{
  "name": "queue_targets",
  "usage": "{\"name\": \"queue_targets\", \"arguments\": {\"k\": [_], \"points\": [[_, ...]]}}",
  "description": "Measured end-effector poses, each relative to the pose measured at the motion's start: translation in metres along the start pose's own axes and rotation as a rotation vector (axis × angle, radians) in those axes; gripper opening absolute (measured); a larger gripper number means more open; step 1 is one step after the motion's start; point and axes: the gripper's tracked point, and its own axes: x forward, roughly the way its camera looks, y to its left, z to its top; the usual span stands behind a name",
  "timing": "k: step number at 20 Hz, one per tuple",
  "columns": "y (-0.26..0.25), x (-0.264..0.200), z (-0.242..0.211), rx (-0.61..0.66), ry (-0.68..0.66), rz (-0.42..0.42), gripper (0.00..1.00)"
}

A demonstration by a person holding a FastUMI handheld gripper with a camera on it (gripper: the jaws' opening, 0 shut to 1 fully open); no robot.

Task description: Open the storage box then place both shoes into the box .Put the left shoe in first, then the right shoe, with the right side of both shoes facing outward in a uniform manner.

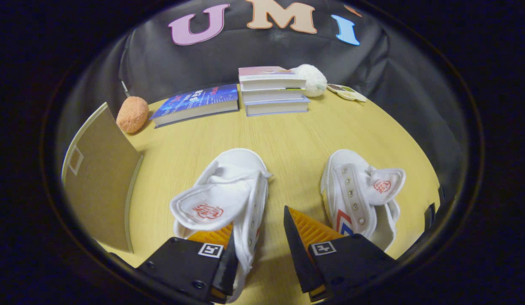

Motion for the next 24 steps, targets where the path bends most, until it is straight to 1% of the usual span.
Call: {"name": "queue_targets", "arguments": {"k": [1, 2, 3, 4, 5, 8, 12, 15, 17, 20, 24], "points": [[0.013, 0.001, -0.003, 0.037, 0.004, 0.044, 0.27], [0.009, 0.003, -0.001, 0.043, -0.018, 0.036, 0.21], [0.011, 0.000, -0.001, 0.051, -0.010, 0.023, 0.16], [0.011, -0.005, 0.002, 0.061, -0.010, 0.021, 0.05], [0.010, -0.002, 0.004, 0.069, -0.020, 0.015, 0.04], [0.015, -0.013, 0.017, 0.054, -0.068, -0.007, 0.03], [0.027, -0.042, 0.050, -0.031, -0.148, -0.049, 0.02], [0.044, -0.069, 0.080, 0.006, -0.220, -0.053, 0.02], [0.051, -0.094, 0.105, -0.018, -0.278, -0.076, 0.02], [0.081, -0.137, 0.148, -0.071, -0.379, -0.084, 0.02], [0.144, -0.188, 0.195, -0.057, -0.471, -0.029, 0.03]]}}
